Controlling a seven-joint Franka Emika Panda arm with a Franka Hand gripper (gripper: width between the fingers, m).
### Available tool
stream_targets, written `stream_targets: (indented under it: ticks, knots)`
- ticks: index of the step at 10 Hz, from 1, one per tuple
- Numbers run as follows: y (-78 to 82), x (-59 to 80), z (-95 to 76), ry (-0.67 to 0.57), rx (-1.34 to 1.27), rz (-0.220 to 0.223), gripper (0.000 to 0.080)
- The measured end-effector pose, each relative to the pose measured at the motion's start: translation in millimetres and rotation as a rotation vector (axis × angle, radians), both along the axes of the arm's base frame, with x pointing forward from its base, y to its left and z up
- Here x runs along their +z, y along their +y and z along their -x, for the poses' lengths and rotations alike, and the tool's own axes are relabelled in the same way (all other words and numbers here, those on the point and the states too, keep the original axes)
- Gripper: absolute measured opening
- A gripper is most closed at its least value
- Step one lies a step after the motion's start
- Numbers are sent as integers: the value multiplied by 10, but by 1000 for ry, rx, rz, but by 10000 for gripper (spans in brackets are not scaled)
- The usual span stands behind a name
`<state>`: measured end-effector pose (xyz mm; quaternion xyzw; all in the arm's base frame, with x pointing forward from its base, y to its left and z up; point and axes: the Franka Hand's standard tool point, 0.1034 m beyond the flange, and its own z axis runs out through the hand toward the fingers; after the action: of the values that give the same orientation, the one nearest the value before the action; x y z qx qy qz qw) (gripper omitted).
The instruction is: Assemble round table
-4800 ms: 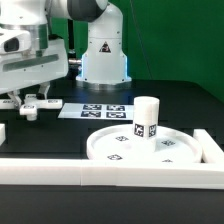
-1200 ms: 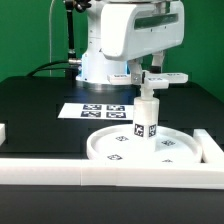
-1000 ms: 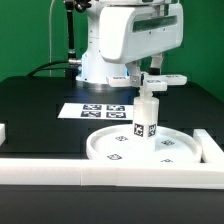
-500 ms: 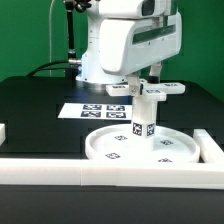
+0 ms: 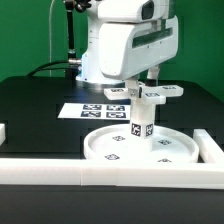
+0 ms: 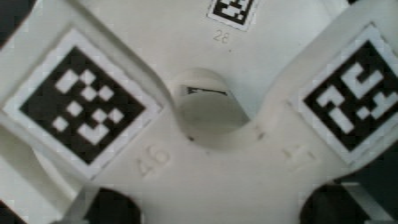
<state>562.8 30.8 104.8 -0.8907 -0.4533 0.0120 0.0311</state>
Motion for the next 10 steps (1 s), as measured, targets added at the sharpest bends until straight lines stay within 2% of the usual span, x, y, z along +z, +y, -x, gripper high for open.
stream_targets:
  ticks: [7,10]
  knots:
    - [-5,0,-1,0,-25,1,446]
    - [-14,-6,-15,-6,-371,16,446]
